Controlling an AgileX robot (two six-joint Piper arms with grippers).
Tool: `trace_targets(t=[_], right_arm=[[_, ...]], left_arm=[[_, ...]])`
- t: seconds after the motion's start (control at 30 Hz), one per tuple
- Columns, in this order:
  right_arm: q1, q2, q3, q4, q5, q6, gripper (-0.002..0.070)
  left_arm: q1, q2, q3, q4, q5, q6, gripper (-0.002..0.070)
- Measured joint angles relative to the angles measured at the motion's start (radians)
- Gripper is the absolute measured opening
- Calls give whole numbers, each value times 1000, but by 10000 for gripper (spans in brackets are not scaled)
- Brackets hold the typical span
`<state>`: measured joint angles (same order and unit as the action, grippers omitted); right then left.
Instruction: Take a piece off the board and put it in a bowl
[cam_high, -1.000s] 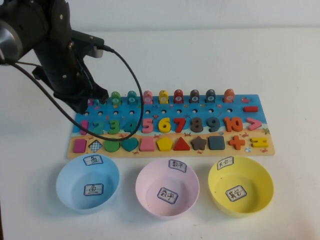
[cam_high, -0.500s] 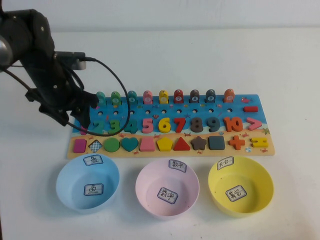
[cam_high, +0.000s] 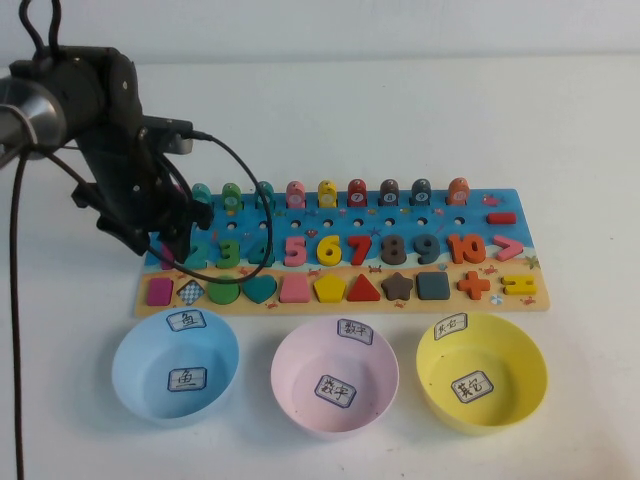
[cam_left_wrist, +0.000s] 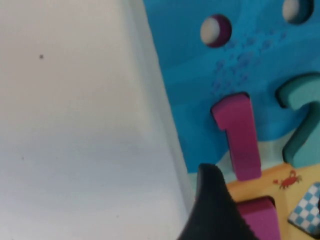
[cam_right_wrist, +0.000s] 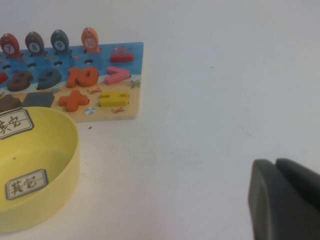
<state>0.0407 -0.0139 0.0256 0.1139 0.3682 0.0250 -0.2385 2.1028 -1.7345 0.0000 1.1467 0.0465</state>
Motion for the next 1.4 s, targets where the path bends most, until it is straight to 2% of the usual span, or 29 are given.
trace_targets(t=[0.2,0.4,0.73,0.93,1.4], right_arm=[[0,0,0,0,0,0,-17],[0,0,0,0,0,0,-17],[0,0,0,0,0,0,-17],[0,0,0,0,0,0,-17],[0,0,0,0,0,0,-17]], left_arm=[[0,4,0,0,-34,-6,358],[15,39,0,-19,-38,-6,305],[18,40,0,-27,-38,-8,287],[18,40,0,-32,-38,-8,250],[18,40,0,-34,-38,-8,241]])
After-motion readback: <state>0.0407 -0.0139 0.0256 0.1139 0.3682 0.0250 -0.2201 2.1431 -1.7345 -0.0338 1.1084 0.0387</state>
